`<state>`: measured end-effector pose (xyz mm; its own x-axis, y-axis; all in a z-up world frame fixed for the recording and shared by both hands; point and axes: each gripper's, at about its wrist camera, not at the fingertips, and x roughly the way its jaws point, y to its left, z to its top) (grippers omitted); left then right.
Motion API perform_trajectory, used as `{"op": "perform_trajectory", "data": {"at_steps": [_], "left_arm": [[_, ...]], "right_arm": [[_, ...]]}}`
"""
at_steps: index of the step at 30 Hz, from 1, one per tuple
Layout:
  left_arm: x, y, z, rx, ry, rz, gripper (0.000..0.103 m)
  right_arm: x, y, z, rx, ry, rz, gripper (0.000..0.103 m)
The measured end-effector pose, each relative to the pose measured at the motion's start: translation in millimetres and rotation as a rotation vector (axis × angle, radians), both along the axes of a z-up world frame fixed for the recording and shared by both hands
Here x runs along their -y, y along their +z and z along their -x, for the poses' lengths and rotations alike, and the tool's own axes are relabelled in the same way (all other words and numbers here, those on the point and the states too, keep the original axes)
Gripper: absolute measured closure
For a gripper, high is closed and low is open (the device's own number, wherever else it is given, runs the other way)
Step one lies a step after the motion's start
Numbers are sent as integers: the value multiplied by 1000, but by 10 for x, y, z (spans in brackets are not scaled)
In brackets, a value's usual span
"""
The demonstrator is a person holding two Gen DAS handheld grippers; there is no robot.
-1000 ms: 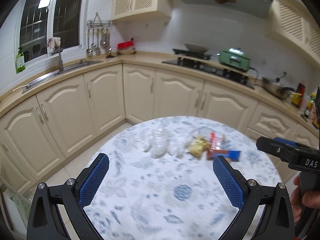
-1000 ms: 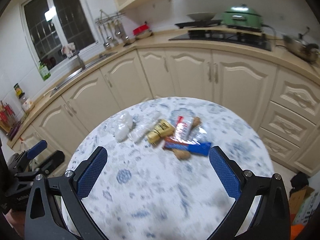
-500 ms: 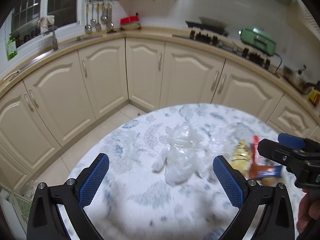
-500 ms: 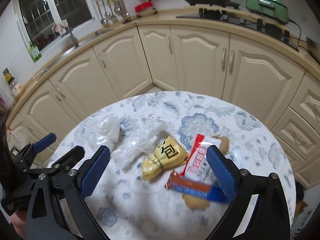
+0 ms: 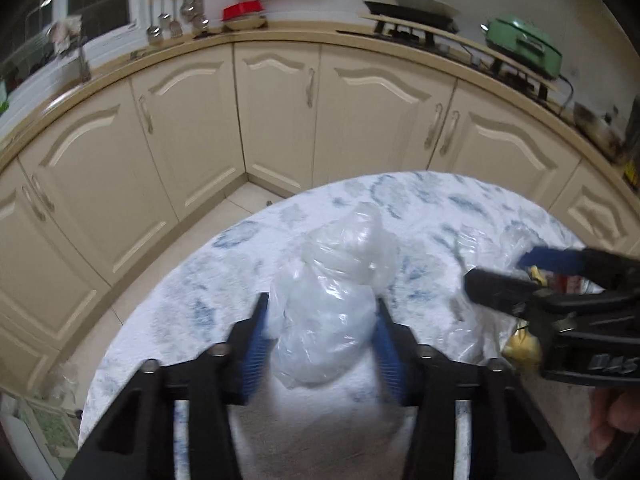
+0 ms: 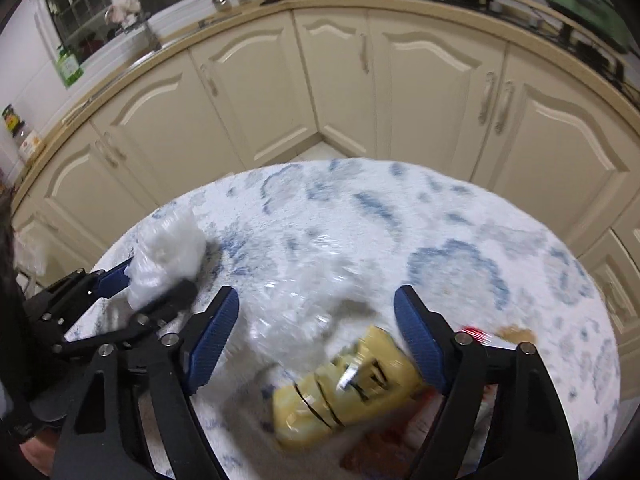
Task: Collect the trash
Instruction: 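Grasp the clear plastic bag with left tool while right tool grasps the bubble-wrap piece, then carry the plastic bag and bubble wrap to the blue bin and release both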
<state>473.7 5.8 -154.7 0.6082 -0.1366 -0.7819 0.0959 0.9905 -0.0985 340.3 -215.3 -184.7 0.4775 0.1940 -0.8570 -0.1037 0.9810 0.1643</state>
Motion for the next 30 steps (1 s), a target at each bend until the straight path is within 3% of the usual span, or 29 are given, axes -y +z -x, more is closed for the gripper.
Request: {"op": "perform_trajectory", "data": {"at_steps": [2,6,10,14,21,30], "left_arm": [[-112,3,-71,-10,17,40,66],[-199,-16,-73,-11,35,37,68],[-245,19,9,-3,50,46,68],[-242,104,170,14,51,48,68],[-101,257,615,50,33,52,68],[149,623,1539,142,1,54,68]], "right_arm": [[-110,-52,-40,1,28,38,32],[-293,-45,-29,13,93,65,71],[-354,-29,27,13,112,38,81],[-308,105,186,41,99,-41,83],[-264,288,609,65,59,-47,83],[-2,573,1302,116,2,-37,83]]}}
